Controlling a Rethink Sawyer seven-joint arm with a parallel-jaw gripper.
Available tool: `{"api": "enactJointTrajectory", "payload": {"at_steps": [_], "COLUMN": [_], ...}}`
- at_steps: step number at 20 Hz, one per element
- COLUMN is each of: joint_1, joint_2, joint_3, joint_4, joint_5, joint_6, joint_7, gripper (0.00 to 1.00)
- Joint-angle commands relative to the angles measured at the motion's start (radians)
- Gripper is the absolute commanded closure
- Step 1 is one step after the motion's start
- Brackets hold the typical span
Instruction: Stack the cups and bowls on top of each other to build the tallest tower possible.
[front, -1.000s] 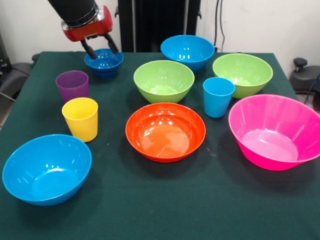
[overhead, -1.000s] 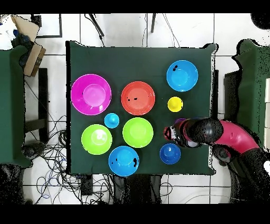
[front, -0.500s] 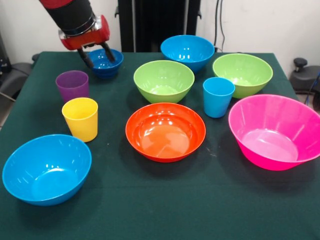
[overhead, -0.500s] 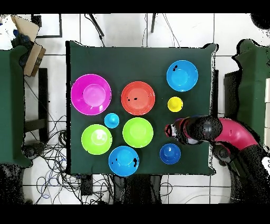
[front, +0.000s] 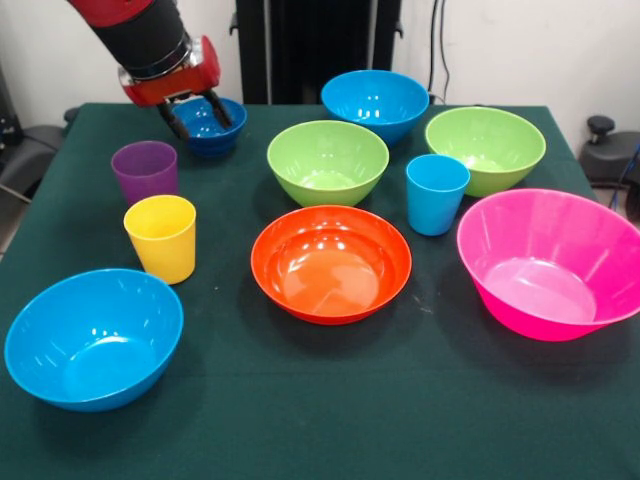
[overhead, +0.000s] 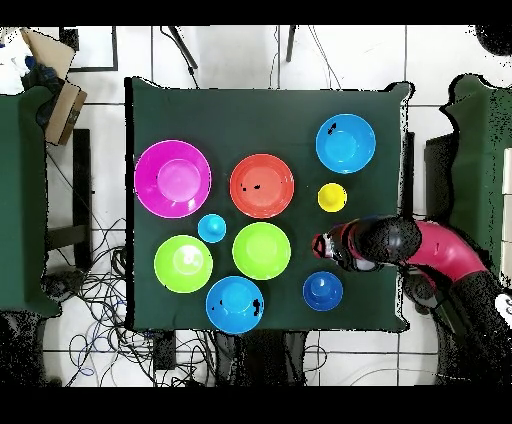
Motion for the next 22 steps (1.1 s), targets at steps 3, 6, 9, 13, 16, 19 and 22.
{"api": "enactJointTrajectory", "payload": {"at_steps": [3, 6, 9, 13, 16, 19, 22], "joint_1": [0.000, -0.003, -0.004, -0.010, -0.017, -0.025, -0.025], "joint_2": [0.013, 0.008, 0.012, 0.014, 0.020, 0.024, 0.022], "joint_3": [0.051, 0.060, 0.062, 0.069, 0.076, 0.083, 0.080], "joint_4": [-0.071, -0.074, -0.092, -0.110, -0.114, -0.116, -0.122], "joint_5": [-0.059, -0.046, -0.035, -0.036, -0.043, -0.049, -0.052], "joint_6": [0.127, 0.151, 0.180, 0.207, 0.211, 0.216, 0.222], "joint_7": [-0.331, -0.321, -0.314, -0.324, -0.325, -0.327, -0.311], "gripper": [0.00, 0.00, 0.00, 0.00, 0.00, 0.00, 0.00]}}
